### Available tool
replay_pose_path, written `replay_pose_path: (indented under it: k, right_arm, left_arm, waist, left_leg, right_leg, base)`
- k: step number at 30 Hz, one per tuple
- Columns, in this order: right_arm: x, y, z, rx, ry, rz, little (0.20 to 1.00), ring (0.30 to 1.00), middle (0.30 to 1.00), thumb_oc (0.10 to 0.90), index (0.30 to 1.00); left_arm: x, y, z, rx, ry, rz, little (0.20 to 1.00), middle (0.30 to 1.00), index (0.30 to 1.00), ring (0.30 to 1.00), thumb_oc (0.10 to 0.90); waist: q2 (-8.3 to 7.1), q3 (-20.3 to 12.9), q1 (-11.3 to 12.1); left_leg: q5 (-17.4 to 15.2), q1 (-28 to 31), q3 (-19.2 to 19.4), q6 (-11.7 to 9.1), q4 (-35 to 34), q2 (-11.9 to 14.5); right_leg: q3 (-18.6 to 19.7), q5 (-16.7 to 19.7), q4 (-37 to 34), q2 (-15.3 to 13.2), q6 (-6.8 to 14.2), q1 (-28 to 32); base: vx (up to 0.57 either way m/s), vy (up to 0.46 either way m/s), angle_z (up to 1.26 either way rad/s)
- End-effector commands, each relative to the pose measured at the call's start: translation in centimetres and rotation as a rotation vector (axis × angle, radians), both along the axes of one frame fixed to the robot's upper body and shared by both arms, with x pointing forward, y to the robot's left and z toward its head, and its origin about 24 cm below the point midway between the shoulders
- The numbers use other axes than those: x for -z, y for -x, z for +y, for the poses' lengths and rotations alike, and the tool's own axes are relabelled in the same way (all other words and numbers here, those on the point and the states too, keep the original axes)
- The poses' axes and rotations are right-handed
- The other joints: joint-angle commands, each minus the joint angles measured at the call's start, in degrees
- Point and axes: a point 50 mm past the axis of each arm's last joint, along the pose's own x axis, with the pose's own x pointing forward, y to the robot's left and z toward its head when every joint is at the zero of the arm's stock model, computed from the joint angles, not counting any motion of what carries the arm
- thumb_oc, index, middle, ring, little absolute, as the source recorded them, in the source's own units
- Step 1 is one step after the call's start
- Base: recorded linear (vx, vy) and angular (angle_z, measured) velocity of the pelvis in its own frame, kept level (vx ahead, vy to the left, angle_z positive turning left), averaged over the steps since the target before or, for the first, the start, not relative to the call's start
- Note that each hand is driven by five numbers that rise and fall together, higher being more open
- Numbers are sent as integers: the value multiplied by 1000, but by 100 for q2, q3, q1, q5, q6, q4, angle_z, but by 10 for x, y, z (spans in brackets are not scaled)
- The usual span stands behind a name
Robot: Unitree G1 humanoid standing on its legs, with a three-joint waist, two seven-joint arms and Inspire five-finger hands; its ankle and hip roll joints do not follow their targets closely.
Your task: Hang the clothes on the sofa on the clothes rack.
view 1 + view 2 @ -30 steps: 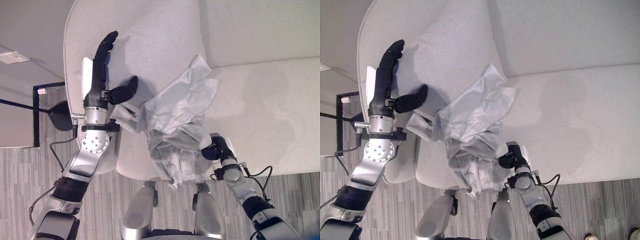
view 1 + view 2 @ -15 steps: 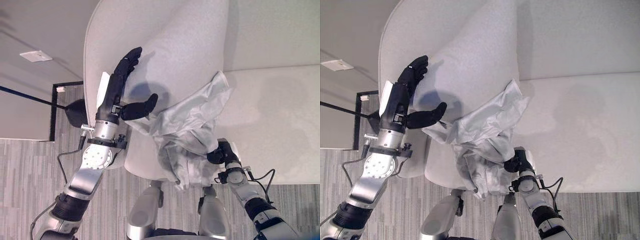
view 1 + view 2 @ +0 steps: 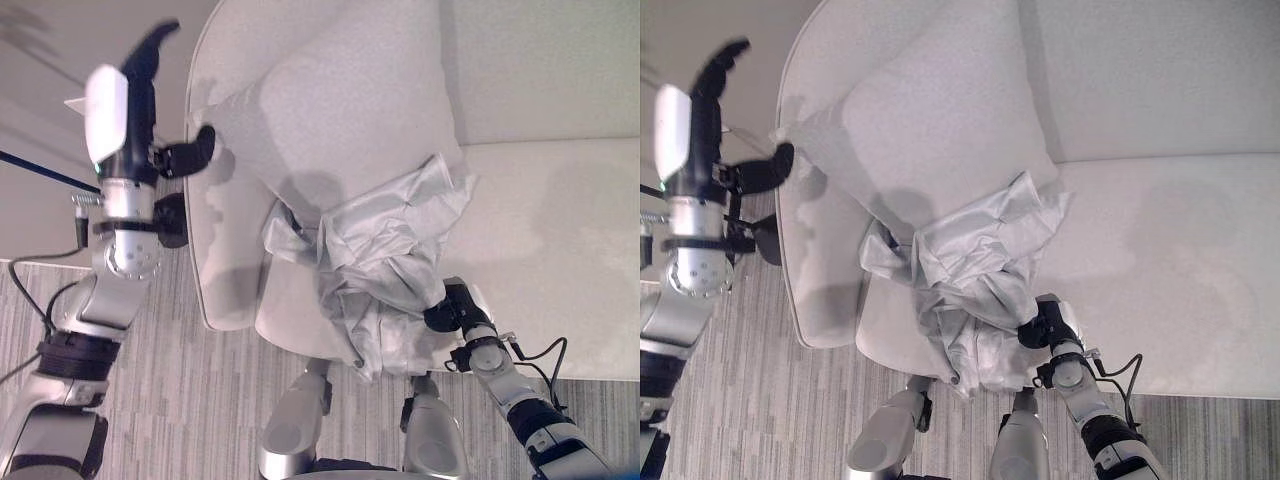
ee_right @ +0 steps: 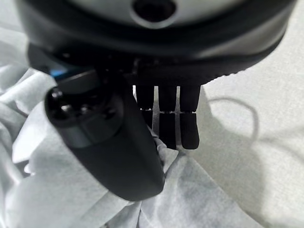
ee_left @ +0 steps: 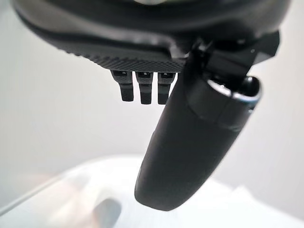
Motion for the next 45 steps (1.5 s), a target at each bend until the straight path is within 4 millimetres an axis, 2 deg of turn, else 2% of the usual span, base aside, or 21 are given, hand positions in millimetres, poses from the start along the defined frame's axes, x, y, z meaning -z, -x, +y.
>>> replay_pose_path:
  k: [1, 2, 3, 4, 5, 6, 9, 13, 16, 17, 22, 25, 31, 34, 41, 45]
  right_arm:
    - [2, -4, 29, -83, -40, -36, 300, 300, 300, 400, 300]
    - [3, -4, 28, -84, -38, -34, 300, 300, 300, 400, 300]
    - [12, 3, 27, -49, -46, 3, 300, 300, 300, 400, 300]
    - [12, 3, 26, -51, -44, 6, 300, 300, 300, 400, 300]
    - [21, 10, 21, 1, -55, 47, 300, 300, 300, 400, 300]
    - [22, 11, 21, -2, -53, 51, 300, 300, 300, 400, 300]
    - [34, 25, 9, 43, -30, 119, 300, 300, 300, 400, 300]
    - [38, 35, -11, 105, -2, 161, 300, 300, 300, 400, 300]
    - [39, 37, -14, 117, 1, 165, 300, 300, 300, 400, 300]
    - [36, 35, -15, 121, -4, 152, 300, 300, 300, 400, 300]
    - [32, 28, -10, 109, -5, 120, 300, 300, 300, 400, 300]
    - [24, 15, 4, 69, -16, 72, 300, 300, 300, 400, 300]
    - [12, -4, 25, 8, -24, 7, 300, 300, 300, 400, 300]
    - [5, -10, 36, -26, -32, -36, 300, 300, 300, 400, 300]
    - [7, -6, 34, -10, -24, -41, 300, 300, 300, 400, 300]
    - [7, -5, 33, 1, -29, -48, 300, 300, 300, 400, 300]
  left_arm:
    - [-46, 27, -8, 75, -5, -272, 900, 900, 900, 900, 800]
    - [-45, 28, -8, 74, -4, -270, 900, 900, 900, 900, 800]
    - [-14, 36, -12, 147, 152, -200, 900, 900, 900, 900, 800]
    - [-13, 37, -11, 145, 154, -197, 900, 900, 900, 900, 800]
    - [12, 48, -11, 174, 228, -131, 900, 900, 900, 900, 800]
    - [13, 50, -10, 172, 230, -126, 900, 900, 900, 900, 800]
    - [53, 67, -8, 217, 363, 21, 900, 900, 900, 900, 800]
    - [82, 80, -3, 230, 392, 199, 900, 900, 900, 900, 800]
    - [93, 85, -1, 235, 411, 263, 900, 900, 900, 900, 800]
    - [107, 82, -2, 239, 443, 332, 900, 900, 900, 900, 800]
    - [120, 71, -14, 270, 412, 421, 900, 900, 900, 900, 800]
    - [132, 51, -33, 313, 386, 498, 900, 900, 900, 900, 800]
    - [138, 18, -74, 383, 315, 545, 900, 900, 900, 900, 800]
    - [137, 1, -91, 368, 259, 542, 900, 900, 900, 900, 800]
    - [127, -17, -99, 324, 243, 503, 900, 900, 900, 900, 800]
    - [131, -25, -100, 285, 255, 511, 900, 900, 900, 900, 800]
  waist:
    - [-647, -146, -16]
    - [-642, -152, -20]
    - [-616, -162, 46]
    - [-607, -188, 32]
    - [-540, -223, 134]
    - [-531, -247, 122]
    - [-341, -340, 299]
    - [-111, -426, 446]
    - [-69, -425, 443]
    - [-72, -403, 469]
    - [-127, -347, 428]
    - [-213, -187, 295]
    - [-297, 1, 72]
    - [-411, 115, -101]
    - [-546, 210, -256]
    - [-620, 288, -370]
  left_leg:
    - [-917, 493, 170, 202, 16, -465]
    - [-920, 498, 175, 204, 16, -465]
    - [-914, 565, 195, 227, 16, -508]
    - [-953, 575, 195, 228, 16, -503]
    - [-902, 609, 180, 235, 16, -550]
    - [-962, 644, 183, 236, 16, -540]
    - [-907, 729, 111, 218, 16, -592]
    - [-856, 827, -114, 178, 16, -607]
    - [-821, 831, -259, 159, 16, -596]
    - [-755, 797, -346, 132, 16, -572]
    - [-677, 664, -462, 96, 16, -519]
    - [-637, 557, -415, 109, 16, -433]
    - [-584, 344, -195, 123, 16, -376]
    - [-568, 217, -32, 132, 16, -328]
    - [-586, 65, 128, 149, 16, -312]
    - [-590, -19, 239, 139, 16, -299]
  right_leg:
    - [375, 4, 30, 126, -213, -34]
    - [380, 3, 30, 126, -212, -31]
    - [393, 30, 29, 94, -208, 23]
    - [394, -5, 28, 99, -204, 33]
    - [412, 26, 33, 60, -205, 70]
    - [414, -26, 32, 69, -202, 103]
    - [340, -77, 70, 1, -249, 254]
    - [106, -231, 204, -15, -349, 423]
    - [-55, -293, 248, -7, -380, 500]
    - [-147, -323, 266, 23, -414, 503]
    - [-286, -344, 283, 105, -448, 447]
    - [-176, -364, 466, 177, -477, 206]
    - [76, -345, 691, 237, -487, -249]
    - [229, -289, 720, 282, -476, -472]
    - [416, -166, 628, 310, -444, -667]
    - [478, -99, 519, 319, -435, -751]
  base:
    - [0, 0, 0]
    - [-12, 4, -6]
    - [10, -2, -7]
    - [-7, -11, -10]
    - [46, -13, -8]
    - [-7, -14, -6]
    - [30, -24, 3]
    - [-23, -60, 16]
    - [-59, -92, 41]
    - [-53, -61, 33]
    - [-84, -83, 28]
    - [-89, -41, -3]
    - [-63, 10, -23]
    - [-33, 16, -31]
    - [-5, -4, -17]
    - [-2, -5, -9]
